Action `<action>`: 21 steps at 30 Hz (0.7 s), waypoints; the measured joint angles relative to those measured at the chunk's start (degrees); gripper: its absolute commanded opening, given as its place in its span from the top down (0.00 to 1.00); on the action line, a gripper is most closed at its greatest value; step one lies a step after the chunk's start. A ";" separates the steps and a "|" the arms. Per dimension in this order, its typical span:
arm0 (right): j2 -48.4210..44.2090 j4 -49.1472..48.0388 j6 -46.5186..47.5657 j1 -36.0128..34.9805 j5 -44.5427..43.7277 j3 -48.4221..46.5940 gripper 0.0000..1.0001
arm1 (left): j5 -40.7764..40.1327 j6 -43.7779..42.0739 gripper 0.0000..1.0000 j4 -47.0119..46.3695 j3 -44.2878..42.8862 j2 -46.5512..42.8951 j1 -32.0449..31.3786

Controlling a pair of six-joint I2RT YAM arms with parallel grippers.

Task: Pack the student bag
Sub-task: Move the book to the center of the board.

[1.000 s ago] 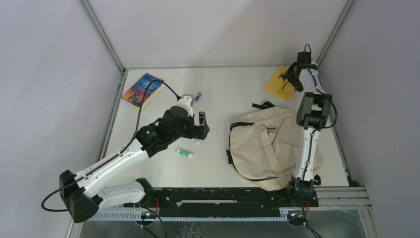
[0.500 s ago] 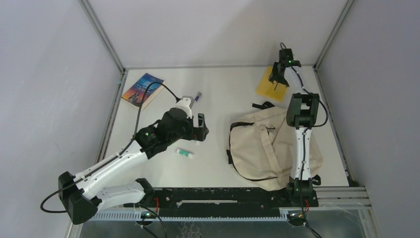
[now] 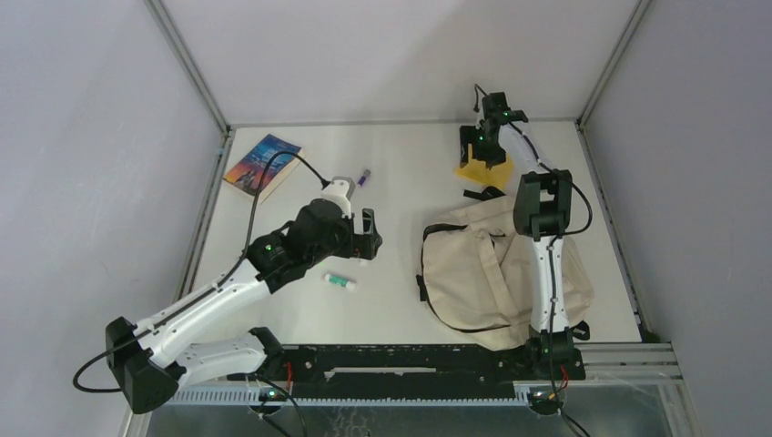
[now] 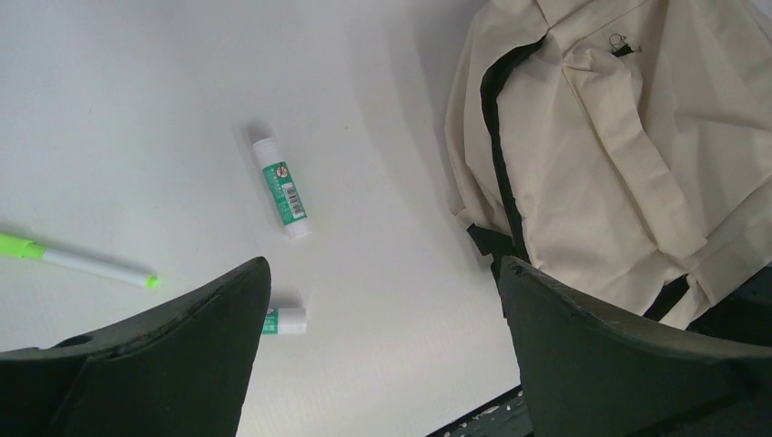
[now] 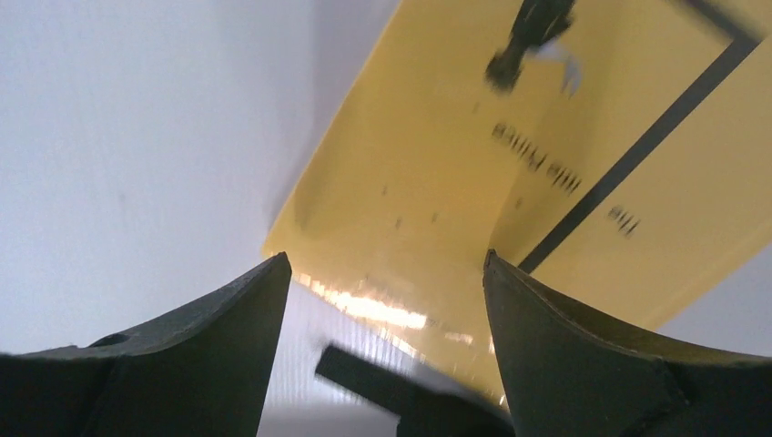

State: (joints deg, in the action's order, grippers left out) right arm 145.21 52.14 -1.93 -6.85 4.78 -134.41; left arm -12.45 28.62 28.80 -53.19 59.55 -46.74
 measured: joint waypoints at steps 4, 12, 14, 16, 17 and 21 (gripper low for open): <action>-3.93 1.25 0.35 0.26 5.60 5.86 0.13 | 0.13 0.00 0.00 -0.07 0.00 0.17 0.00; -13.99 -5.09 -6.01 2.93 5.90 18.51 0.06 | 0.22 0.02 0.00 -0.26 0.00 0.35 0.00; -15.26 -7.69 -9.60 5.79 4.50 18.62 0.06 | 0.42 0.04 0.00 -0.33 0.00 0.35 0.00; -14.80 -8.70 -13.92 9.84 2.91 15.96 0.06 | 0.57 0.07 0.00 -0.42 0.00 0.31 0.00; -13.99 -8.70 -15.54 11.56 2.38 14.12 0.05 | 0.57 0.07 0.00 -0.42 0.00 0.28 0.00; -6.78 -9.31 -23.17 18.14 0.85 3.26 0.03 | 0.59 0.22 0.00 -0.55 0.31 0.02 0.00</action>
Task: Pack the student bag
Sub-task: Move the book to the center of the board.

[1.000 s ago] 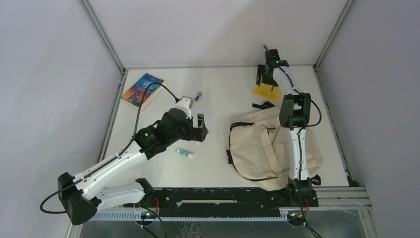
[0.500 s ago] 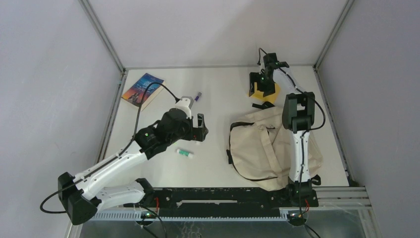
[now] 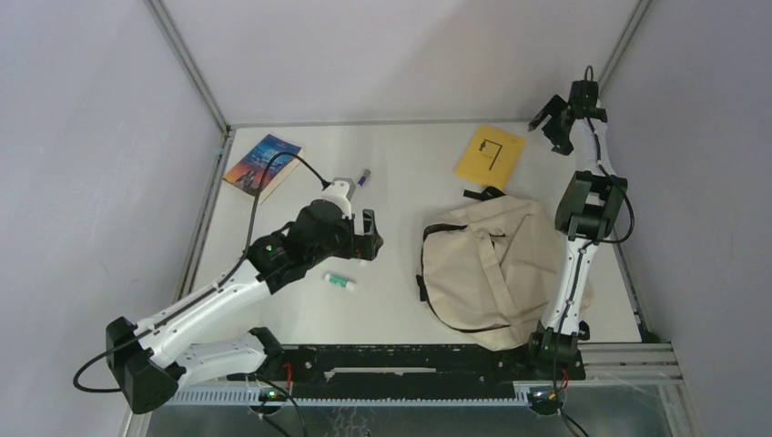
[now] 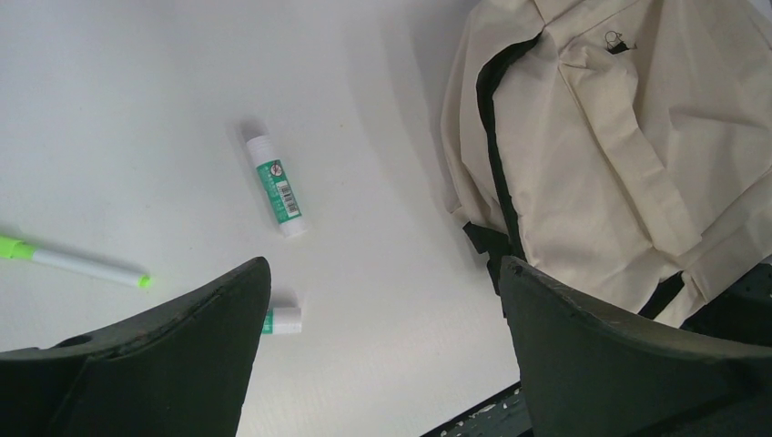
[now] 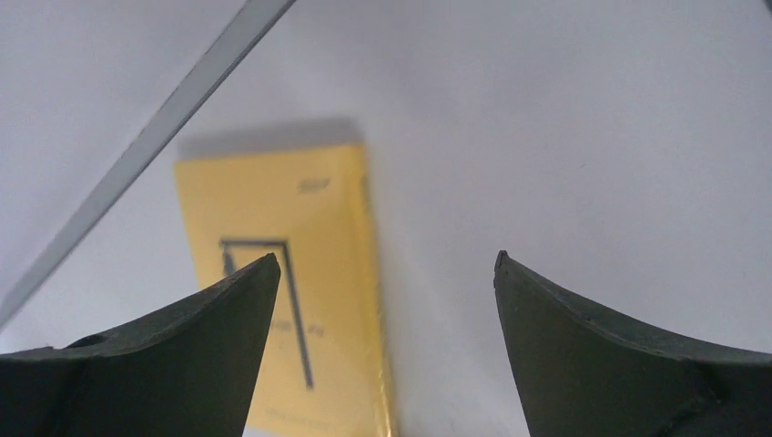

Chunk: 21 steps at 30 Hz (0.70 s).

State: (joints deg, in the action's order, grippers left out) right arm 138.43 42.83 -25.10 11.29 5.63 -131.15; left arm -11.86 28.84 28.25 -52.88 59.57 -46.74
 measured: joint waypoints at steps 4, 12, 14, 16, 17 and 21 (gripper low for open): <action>5.90 -1.07 -5.22 2.19 0.09 -3.08 0.03 | 0.02 0.28 0.00 0.22 0.37 0.02 0.00; 10.38 -4.94 -10.80 -0.98 4.31 -5.22 0.01 | -0.02 1.20 0.00 0.35 0.37 0.04 0.00; 11.45 -5.42 -10.82 -2.84 5.66 -5.31 0.01 | -0.15 1.22 0.00 0.31 0.37 0.15 0.00; 11.67 -6.34 -10.38 -4.55 5.79 -5.88 0.01 | -0.55 1.16 0.00 0.20 0.37 0.44 0.00; 11.69 -6.34 -10.08 -5.55 6.05 -5.95 0.01 | -0.94 1.05 0.00 0.17 0.37 0.66 0.00; 11.91 -6.05 -7.41 -9.88 6.78 -6.10 0.03 | -2.67 0.13 0.00 0.20 0.37 1.05 0.48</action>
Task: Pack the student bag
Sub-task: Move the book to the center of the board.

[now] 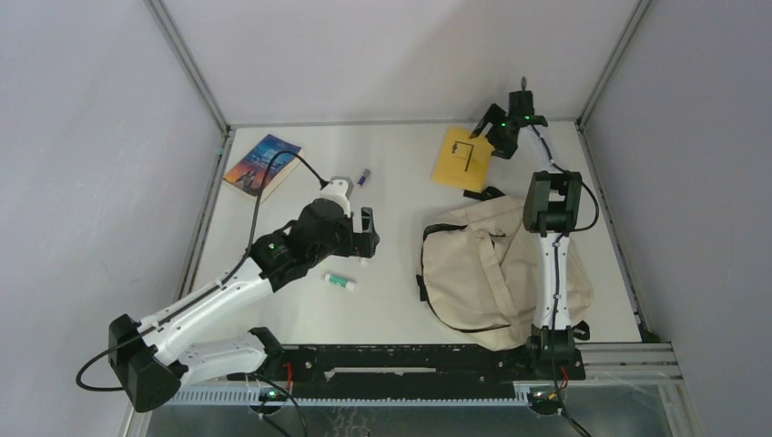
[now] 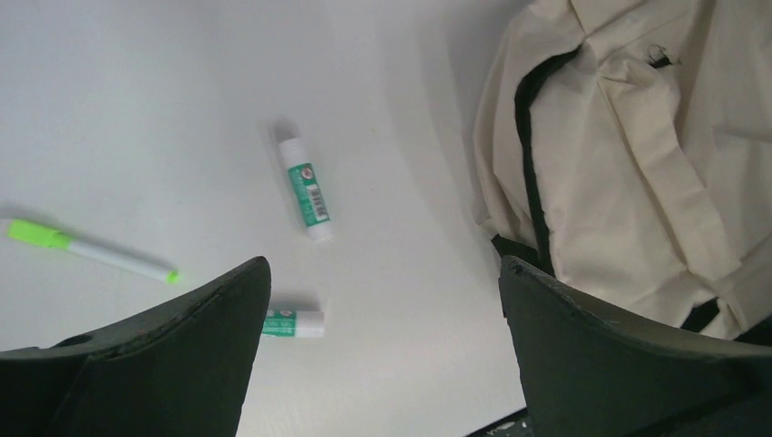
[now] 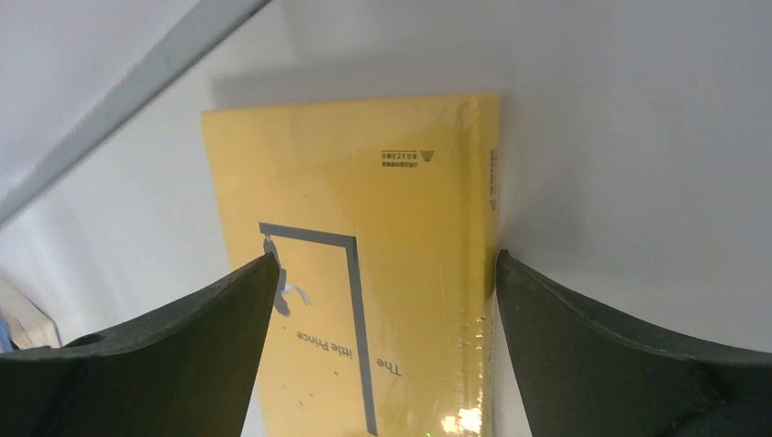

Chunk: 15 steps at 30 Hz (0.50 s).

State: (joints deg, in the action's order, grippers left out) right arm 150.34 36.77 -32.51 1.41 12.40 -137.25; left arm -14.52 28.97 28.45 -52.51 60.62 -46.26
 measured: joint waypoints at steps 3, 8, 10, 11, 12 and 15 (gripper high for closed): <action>0.00 0.90 2.78 -3.13 0.37 -0.17 0.05 | -0.11 -0.48 0.00 -0.09 0.00 0.00 1.95; 0.00 1.81 7.72 -8.15 1.68 -0.28 0.07 | -0.17 -0.50 0.00 -1.51 0.00 -0.15 6.80; 0.00 2.23 9.31 -9.94 3.21 -0.28 0.08 | -0.35 -0.52 0.00 -3.02 0.00 -0.20 7.93; 0.00 2.45 9.81 -10.67 3.91 -0.24 0.08 | -0.09 -0.50 0.00 -3.87 0.00 -0.17 8.59; -0.24 2.34 10.54 -11.54 4.79 0.35 0.08 | 0.37 -0.48 0.00 -4.28 -0.02 -0.11 9.05; -2.45 1.90 12.46 -13.73 6.78 4.26 0.04 | 3.15 -0.28 0.00 -4.98 -0.15 1.27 11.43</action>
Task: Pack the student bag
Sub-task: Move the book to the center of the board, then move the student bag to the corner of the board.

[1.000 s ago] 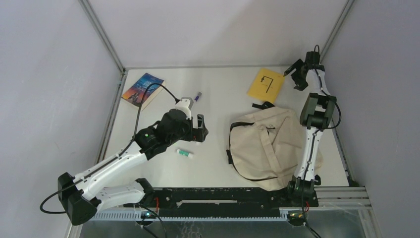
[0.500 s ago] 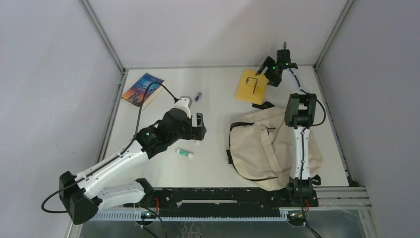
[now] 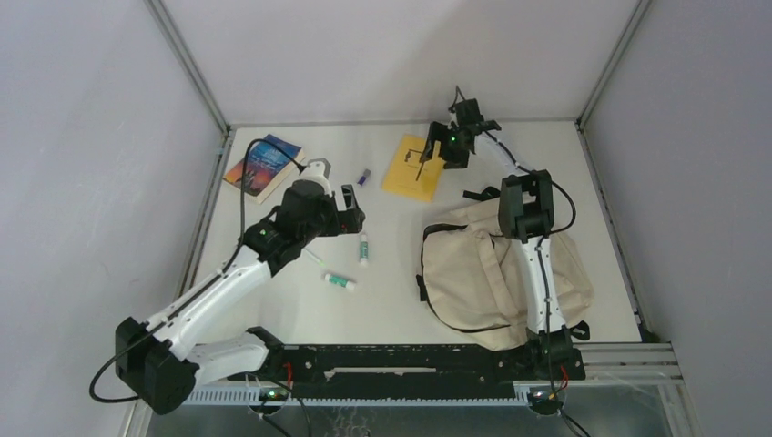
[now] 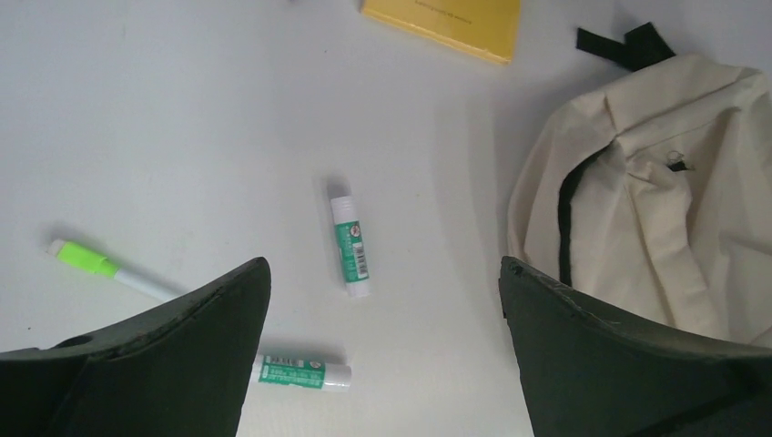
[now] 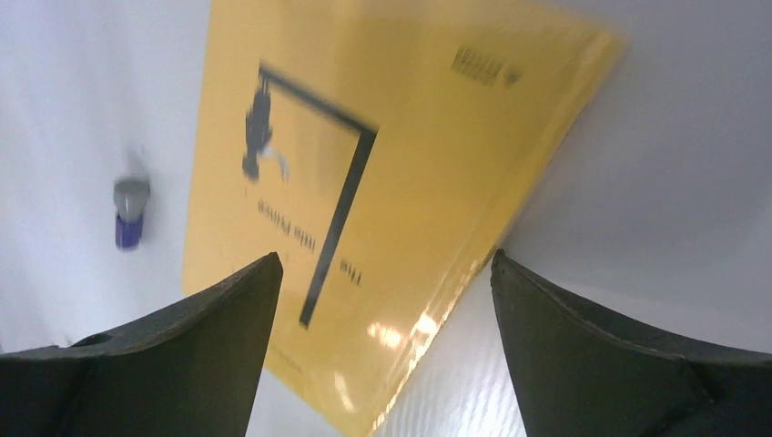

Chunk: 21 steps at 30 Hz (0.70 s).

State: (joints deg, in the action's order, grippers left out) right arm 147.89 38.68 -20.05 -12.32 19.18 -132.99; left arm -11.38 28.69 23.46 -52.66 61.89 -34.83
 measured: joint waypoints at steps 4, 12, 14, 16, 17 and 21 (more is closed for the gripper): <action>-7.26 -0.46 0.79 -2.34 -1.27 11.28 0.00 | 3.17 0.46 0.00 -0.13 0.00 3.43 2.21; -35.12 -7.58 -1.03 -3.10 -3.65 40.83 0.00 | 5.84 1.60 0.00 -1.73 0.00 4.22 2.25; -43.74 -11.67 -1.77 -4.63 -4.11 48.28 0.00 | 6.03 1.95 0.00 -1.92 0.00 4.24 2.38; -50.88 -13.81 -2.86 -8.48 -4.72 54.97 0.00 | 6.08 2.03 0.00 -1.86 0.00 4.26 2.84; -53.37 -14.58 -3.45 -10.88 -4.90 57.57 0.00 | 6.14 2.10 0.00 -1.84 0.00 4.26 3.19; -59.54 -19.61 -7.80 -23.89 -3.82 69.70 0.00 | 7.08 2.36 0.00 -1.18 0.00 4.22 5.95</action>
State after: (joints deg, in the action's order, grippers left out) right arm 88.36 19.07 -27.86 -36.21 15.35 -63.29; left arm -4.29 31.05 22.28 -52.66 66.11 -28.88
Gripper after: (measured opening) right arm 0.993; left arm 0.996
